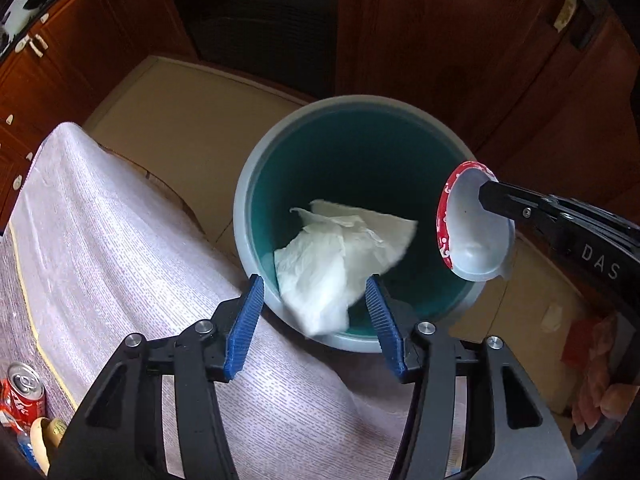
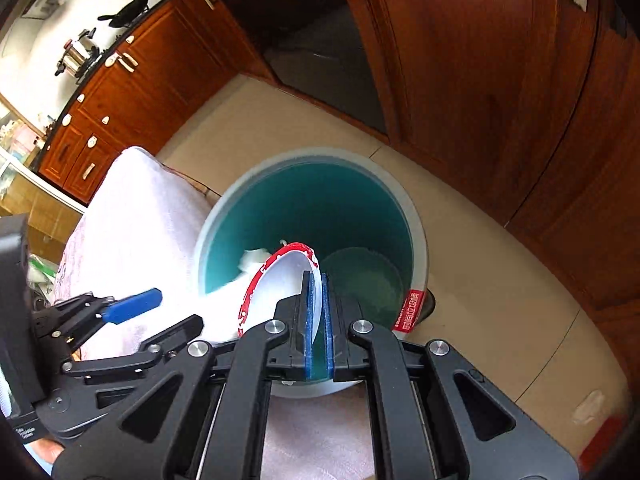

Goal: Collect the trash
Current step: 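Carry tissue and lid over the teal bin and open both tools, then move both open tools back from the bin to the table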

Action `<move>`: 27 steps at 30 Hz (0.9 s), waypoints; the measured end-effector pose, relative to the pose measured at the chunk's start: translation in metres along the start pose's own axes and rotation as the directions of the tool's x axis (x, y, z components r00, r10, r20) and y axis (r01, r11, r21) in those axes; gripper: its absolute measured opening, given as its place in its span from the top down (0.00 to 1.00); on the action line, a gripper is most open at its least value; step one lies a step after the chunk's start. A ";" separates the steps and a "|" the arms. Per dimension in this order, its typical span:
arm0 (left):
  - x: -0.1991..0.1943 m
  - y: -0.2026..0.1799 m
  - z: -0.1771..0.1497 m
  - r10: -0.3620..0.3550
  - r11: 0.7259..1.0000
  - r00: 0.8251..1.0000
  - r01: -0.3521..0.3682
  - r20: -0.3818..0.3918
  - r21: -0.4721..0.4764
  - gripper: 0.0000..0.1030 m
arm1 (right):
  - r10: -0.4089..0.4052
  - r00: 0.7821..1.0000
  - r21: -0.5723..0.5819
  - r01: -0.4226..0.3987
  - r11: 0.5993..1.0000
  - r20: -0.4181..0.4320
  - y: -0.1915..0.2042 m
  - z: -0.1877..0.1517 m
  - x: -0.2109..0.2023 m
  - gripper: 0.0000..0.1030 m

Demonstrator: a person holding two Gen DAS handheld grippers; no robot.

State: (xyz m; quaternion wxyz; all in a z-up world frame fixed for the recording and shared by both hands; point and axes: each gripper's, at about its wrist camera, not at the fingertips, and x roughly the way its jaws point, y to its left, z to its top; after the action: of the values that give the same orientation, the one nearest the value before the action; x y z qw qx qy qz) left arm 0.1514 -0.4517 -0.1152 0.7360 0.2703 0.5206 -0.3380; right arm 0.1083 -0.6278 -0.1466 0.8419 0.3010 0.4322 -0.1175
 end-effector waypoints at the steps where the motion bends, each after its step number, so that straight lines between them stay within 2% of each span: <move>1: -0.001 0.000 0.000 -0.006 1.000 1.000 0.006 0.000 -0.001 0.46 | -0.002 1.000 0.000 0.002 1.000 -0.001 0.001 0.001 0.002 0.95; 4: -0.014 0.002 -0.006 -0.006 1.000 1.000 0.006 0.005 -0.015 0.40 | -0.005 1.000 -0.002 0.005 1.000 -0.010 -0.001 0.004 0.009 0.95; 6: -0.017 0.003 -0.007 -0.006 1.000 1.000 0.006 0.006 -0.022 0.35 | -0.007 1.000 0.007 0.007 1.000 -0.008 -0.007 -0.001 0.008 0.91; 7: -0.019 0.004 -0.008 -0.003 1.000 1.000 0.003 0.007 -0.024 0.35 | -0.011 1.000 0.009 0.011 1.000 -0.009 -0.004 -0.001 0.009 0.85; 8: -0.020 0.004 -0.008 -0.001 1.000 1.000 0.001 0.009 -0.026 0.33 | -0.005 1.000 0.014 0.006 1.000 -0.011 -0.008 -0.003 0.007 0.58; 10: -0.025 0.008 -0.010 -0.002 1.000 1.000 0.002 0.007 -0.029 0.30 | 0.000 1.000 0.029 0.000 1.000 0.001 -0.010 -0.006 0.005 0.24; 13: -0.030 0.005 -0.012 -0.003 0.999 1.000 0.004 0.018 -0.035 0.26 | -0.021 1.000 0.018 0.021 1.000 0.010 -0.003 -0.007 0.000 0.23; 16: -0.039 0.011 -0.022 -0.006 0.999 1.000 0.008 0.030 -0.044 0.18 | -0.022 1.000 0.031 0.023 0.999 -0.016 0.001 -0.008 -0.003 0.15; 20: -0.051 0.013 -0.035 -0.003 0.999 0.999 0.006 0.051 -0.049 0.08 | -0.049 0.998 0.004 0.049 0.999 -0.033 0.011 -0.006 -0.008 0.15; 27: -0.065 0.021 -0.048 -0.001 0.996 0.998 0.007 0.066 -0.084 0.06 | -0.053 0.998 -0.059 0.051 0.997 -0.034 0.030 -0.022 -0.023 0.15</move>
State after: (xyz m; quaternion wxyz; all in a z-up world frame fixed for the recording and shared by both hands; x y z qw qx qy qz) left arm 0.1243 -0.3885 -0.0677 0.7627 0.2268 0.5104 -0.3260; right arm 0.0937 -0.5922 -0.1257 0.8392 0.2668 0.4580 -0.1215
